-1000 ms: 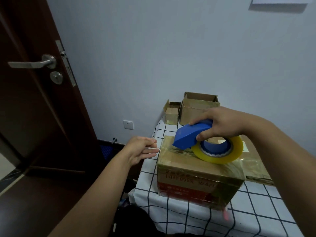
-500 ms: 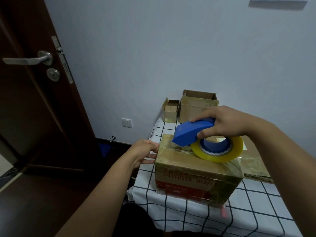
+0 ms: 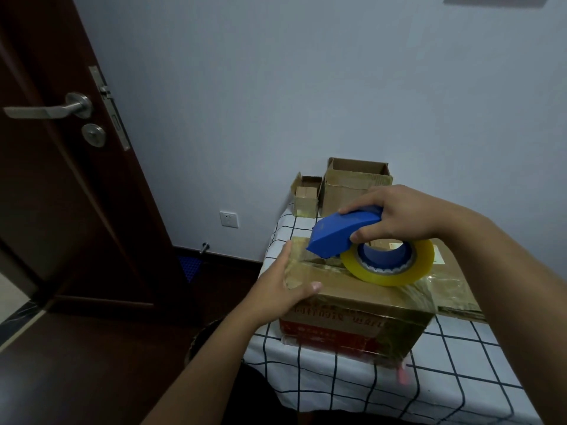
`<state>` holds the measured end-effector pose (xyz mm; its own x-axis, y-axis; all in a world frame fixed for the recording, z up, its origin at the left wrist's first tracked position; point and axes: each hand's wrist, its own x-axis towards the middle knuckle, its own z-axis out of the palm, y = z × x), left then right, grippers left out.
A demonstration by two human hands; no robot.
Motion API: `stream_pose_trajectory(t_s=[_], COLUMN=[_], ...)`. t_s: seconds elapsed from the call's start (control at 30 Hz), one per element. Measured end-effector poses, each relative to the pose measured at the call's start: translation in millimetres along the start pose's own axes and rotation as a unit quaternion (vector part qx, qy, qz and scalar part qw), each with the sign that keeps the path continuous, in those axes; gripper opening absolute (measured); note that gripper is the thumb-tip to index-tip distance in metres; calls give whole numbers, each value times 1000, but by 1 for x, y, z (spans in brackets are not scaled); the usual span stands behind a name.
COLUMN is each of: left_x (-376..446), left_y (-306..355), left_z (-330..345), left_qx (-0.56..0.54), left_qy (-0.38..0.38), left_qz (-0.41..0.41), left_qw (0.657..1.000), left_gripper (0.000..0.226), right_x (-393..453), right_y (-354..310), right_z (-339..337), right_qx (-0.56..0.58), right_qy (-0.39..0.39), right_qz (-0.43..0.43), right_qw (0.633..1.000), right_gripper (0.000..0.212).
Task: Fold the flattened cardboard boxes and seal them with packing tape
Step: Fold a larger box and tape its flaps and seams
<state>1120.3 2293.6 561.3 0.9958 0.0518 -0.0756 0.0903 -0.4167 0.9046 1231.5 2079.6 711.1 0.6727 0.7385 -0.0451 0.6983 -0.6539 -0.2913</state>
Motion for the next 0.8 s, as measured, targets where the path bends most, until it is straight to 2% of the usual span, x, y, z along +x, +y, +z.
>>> stream_pose_trajectory(t_s=[0.1,0.23,0.33,0.53,0.8], left_x=[2,2,2,12,12], left_y=[-2,0,10,7,15], left_z=[-3,4,7,6,3], left_qx=[29,157,237,257,289], left_qy=[-3,17,46,58,52], left_qz=[10,25,71,105,112], left_qw=[1000,987,968,959,949], left_gripper=[115,107,106,99,88], right_x=[0,2,3,9,12], right_y=[-1,0,0,1,7], right_z=[1,1,0,-5,-12], right_qx=[-1,-6,-12,-67,-42], right_qy=[2,8,-2,-30,-58], right_qz=[-1,1,-4,-14,-10], right_qw=[1000,1000,1000,997,997], right_gripper=[46,49,49,54,55])
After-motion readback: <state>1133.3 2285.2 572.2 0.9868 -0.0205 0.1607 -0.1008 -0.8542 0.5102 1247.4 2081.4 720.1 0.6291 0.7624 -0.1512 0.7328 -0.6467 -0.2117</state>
